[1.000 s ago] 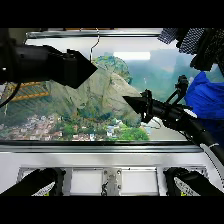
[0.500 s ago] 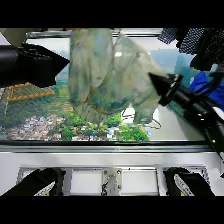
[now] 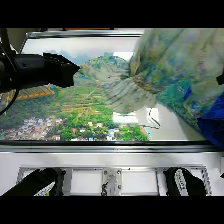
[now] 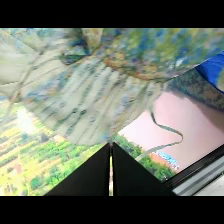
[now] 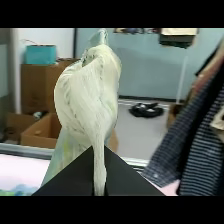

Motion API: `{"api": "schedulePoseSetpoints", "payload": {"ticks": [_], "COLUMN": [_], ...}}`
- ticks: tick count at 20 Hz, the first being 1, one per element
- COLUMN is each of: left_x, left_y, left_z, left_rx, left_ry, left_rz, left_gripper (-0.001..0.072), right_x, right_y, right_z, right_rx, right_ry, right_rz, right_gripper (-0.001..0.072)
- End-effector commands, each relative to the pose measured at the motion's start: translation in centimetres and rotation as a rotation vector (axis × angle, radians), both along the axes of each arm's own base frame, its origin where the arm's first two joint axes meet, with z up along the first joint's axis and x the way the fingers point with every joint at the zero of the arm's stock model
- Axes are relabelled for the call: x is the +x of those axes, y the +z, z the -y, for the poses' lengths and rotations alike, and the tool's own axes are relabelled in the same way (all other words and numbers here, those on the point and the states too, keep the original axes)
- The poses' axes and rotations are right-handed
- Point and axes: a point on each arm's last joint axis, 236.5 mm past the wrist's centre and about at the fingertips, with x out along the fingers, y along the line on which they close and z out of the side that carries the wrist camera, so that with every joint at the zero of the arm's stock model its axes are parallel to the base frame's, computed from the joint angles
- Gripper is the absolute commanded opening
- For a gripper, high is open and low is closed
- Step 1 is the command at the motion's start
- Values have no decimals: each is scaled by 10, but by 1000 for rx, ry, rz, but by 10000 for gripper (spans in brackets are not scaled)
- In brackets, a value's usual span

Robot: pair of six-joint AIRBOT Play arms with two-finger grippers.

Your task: Fold the clothes and pants, and hang the long-sleeved shirts on hangers.

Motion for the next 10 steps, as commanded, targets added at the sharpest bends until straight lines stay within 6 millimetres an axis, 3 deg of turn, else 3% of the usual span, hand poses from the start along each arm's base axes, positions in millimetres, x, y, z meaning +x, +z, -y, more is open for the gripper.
{"api": "schedulePoseSetpoints", "payload": {"ticks": [1,3,8,10], "left_x": [6,6,18,28], "left_y": [-1,1,1,1], "left_z": [3,3,-14,-30], "left_rx": [-3,-8,-6,-6], "left_ry": [-3,-2,53,104], "left_rz": [22,28,26,26], "left_gripper": [8,9,8,8], "right_x": [-14,-19,-26,-30], "right_y": [7,11,12,7], "right_z": [49,45,-8,-43], "right_rx": [-33,-46,-51,-67], "right_ry": [-170,-161,48,186], "right_rz": [-24,-13,-13,-25], "right_gripper": [7,7,7,7]}}
